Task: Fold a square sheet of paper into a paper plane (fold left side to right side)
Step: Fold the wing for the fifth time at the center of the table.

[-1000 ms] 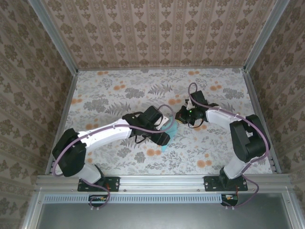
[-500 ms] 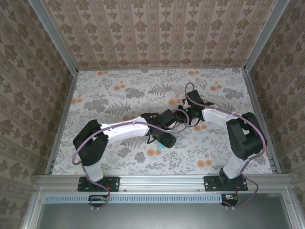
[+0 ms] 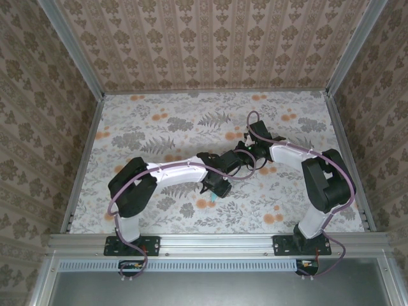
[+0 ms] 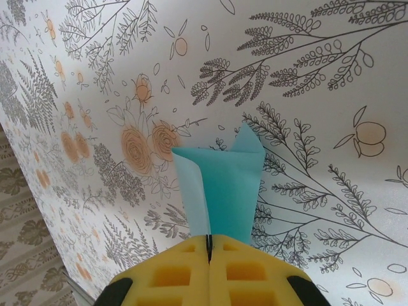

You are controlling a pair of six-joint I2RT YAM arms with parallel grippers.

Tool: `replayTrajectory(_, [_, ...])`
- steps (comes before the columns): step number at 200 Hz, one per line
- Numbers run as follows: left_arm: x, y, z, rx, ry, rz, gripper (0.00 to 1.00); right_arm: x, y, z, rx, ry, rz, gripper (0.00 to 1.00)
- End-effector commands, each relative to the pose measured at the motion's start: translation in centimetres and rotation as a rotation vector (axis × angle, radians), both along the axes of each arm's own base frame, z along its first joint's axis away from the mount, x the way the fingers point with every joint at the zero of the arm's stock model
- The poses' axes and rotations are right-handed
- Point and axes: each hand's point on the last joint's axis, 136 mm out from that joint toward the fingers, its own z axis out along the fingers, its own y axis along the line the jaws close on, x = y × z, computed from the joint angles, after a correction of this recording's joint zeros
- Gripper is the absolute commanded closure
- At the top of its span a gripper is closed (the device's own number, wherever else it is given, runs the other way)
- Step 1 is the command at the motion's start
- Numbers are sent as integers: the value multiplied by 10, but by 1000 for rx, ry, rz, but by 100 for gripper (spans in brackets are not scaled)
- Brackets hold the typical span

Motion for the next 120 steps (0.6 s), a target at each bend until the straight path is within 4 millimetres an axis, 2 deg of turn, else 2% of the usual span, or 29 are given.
replayTrajectory(1, [-1, -3, 2, 10, 0, -4, 61, 3, 0, -3, -17, 3, -11, 100])
replayTrajectory(40, [-5, -8, -1, -10, 21, -18, 72, 0, -2, -6, -31, 11, -5, 100])
replayTrajectory(103, [-8, -11, -5, -35, 45, -22, 82, -2, -7, -9, -61, 10, 4, 100])
replayTrajectory(120, [-7, -10, -4, -50, 53, -16, 84, -1, -10, -6, -67, -3, 8, 94])
